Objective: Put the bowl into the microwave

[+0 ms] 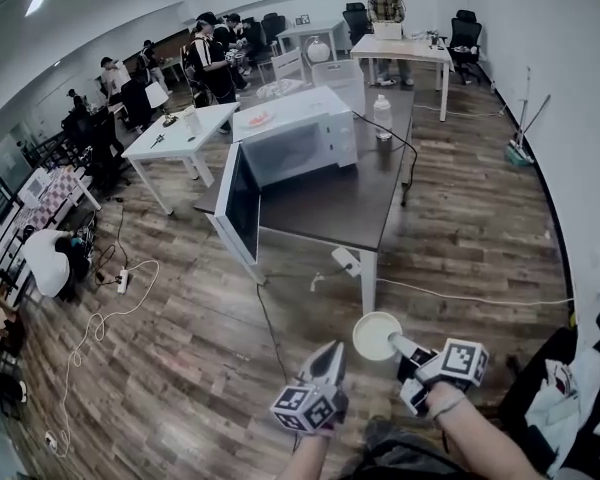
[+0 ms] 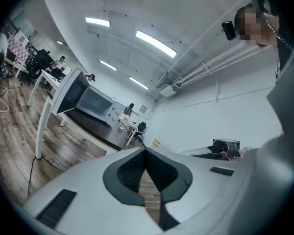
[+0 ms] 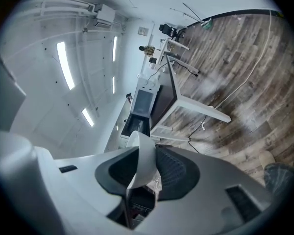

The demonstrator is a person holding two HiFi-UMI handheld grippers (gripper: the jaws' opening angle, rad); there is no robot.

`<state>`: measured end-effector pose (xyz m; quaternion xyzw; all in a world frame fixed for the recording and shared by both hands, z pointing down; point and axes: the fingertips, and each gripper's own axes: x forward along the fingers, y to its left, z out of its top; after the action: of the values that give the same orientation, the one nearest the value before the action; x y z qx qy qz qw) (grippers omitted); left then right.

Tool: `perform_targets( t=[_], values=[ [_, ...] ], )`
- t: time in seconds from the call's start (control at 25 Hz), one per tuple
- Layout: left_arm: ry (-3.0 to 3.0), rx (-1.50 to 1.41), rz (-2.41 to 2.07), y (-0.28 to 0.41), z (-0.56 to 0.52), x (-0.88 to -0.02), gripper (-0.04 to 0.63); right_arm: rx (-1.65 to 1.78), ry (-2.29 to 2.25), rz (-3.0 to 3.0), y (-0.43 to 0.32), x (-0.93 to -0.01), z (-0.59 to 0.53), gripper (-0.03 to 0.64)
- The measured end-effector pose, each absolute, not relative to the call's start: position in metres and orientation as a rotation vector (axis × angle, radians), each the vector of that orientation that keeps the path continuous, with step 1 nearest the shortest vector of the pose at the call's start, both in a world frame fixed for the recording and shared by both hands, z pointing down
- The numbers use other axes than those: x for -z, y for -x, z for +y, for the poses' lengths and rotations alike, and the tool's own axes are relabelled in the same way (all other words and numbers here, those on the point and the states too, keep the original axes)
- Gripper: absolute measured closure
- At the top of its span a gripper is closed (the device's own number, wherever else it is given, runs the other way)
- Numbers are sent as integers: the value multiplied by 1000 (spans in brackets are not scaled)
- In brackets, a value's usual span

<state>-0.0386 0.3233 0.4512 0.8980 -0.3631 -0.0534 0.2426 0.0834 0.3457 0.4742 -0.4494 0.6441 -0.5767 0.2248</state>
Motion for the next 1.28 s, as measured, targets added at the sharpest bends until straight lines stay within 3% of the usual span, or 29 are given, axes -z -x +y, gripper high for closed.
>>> perform_targets(
  t=[1.28],
  values=[
    [-2386,49,-1045,-8,194,-484,597,1680,998,1920,-90,-467,207,509]
  ],
)
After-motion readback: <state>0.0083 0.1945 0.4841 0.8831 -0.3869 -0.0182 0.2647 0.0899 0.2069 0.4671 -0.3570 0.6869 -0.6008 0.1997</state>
